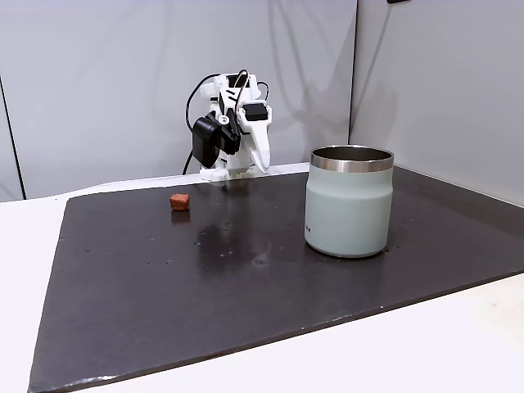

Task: Grasp a cube and put it in the cup.

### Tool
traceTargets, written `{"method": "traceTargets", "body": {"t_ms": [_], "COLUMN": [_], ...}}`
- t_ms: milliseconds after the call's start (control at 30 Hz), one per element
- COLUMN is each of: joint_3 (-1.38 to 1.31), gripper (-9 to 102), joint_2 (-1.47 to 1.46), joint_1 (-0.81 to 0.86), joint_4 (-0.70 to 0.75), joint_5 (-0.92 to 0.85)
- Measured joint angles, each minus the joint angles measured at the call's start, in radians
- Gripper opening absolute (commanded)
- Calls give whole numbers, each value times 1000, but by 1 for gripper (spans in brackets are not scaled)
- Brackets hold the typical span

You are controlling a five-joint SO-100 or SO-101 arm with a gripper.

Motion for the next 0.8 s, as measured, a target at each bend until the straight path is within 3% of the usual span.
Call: {"method": "traceTargets", "body": {"t_ms": [800], "joint_3": [0], "gripper": [0], "joint_2": [0], "joint_1": [-8], "joint_4": [0], "joint_5": [-3]}}
